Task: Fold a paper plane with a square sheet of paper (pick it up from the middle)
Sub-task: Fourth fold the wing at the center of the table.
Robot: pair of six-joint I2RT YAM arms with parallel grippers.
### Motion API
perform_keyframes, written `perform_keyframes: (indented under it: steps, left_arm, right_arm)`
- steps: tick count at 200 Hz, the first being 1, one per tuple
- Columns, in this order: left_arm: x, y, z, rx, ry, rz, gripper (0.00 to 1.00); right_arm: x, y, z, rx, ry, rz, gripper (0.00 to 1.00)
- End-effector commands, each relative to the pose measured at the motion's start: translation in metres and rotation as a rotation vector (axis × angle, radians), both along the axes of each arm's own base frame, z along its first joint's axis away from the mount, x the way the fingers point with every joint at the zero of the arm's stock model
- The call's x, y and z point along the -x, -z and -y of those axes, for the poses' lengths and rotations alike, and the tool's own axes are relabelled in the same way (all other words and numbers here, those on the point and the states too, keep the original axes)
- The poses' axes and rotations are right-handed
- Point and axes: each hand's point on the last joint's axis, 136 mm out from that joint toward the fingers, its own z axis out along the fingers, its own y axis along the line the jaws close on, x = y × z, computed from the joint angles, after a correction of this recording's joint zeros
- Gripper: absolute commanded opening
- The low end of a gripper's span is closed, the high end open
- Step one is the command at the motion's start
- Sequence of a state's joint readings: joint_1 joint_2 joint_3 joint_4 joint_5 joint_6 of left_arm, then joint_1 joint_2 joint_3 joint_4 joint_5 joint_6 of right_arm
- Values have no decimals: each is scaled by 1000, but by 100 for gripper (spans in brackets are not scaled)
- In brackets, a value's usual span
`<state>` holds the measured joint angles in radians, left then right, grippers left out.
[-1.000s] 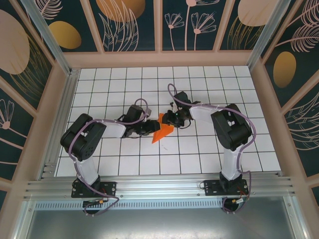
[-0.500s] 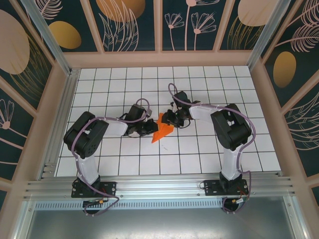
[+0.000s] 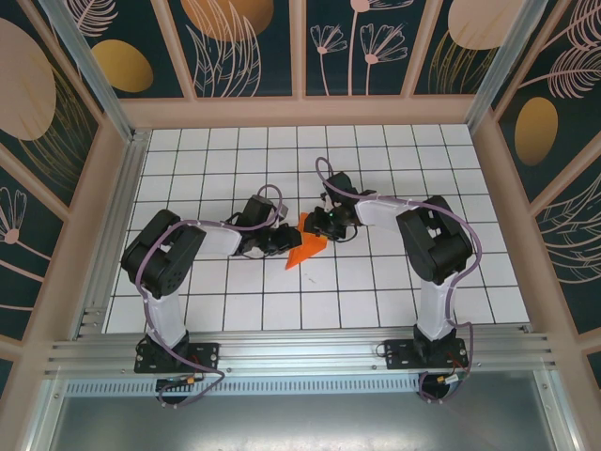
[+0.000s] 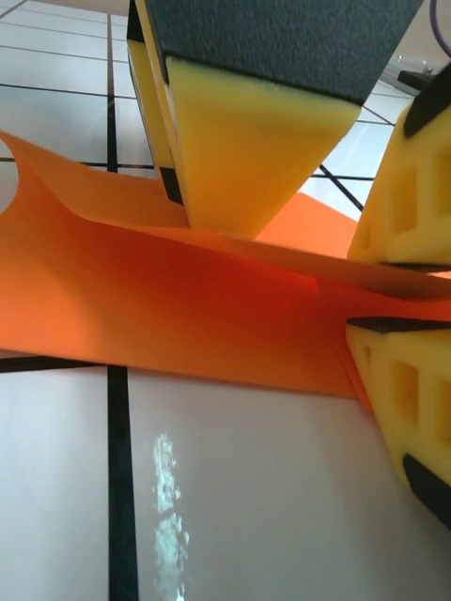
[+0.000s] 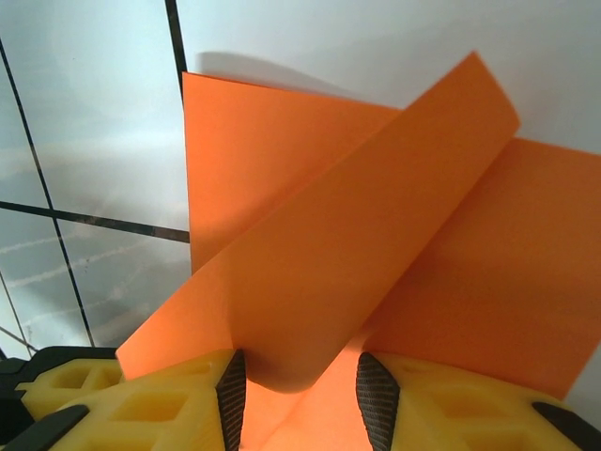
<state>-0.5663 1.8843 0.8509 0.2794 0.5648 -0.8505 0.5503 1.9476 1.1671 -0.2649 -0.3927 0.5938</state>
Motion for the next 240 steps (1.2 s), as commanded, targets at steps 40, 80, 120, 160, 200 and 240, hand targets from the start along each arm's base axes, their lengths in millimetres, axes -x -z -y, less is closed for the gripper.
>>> perform_keyframes:
  steps: [40, 80, 120, 160, 200, 240]
  left_arm:
    - [-6, -26, -12, -15, -64, 57, 41]
    - [9, -35, -26, -37, -100, 96, 41]
    - [25, -46, -14, -76, -30, 152, 30]
    - [31, -32, 3, -107, 40, 122, 20]
    - [33, -6, -5, -210, 34, 70, 20]
    - [35, 5, -10, -247, 33, 50, 19]
  right_arm:
    - [33, 72, 63, 372, 100, -163, 41]
    - [36, 77, 69, 418, 129, -198, 40]
    - [37, 81, 70, 427, 145, -219, 37]
    - [38, 83, 72, 439, 152, -231, 36]
    - [39, 85, 73, 444, 150, -235, 36]
    - [38, 84, 72, 441, 148, -232, 36]
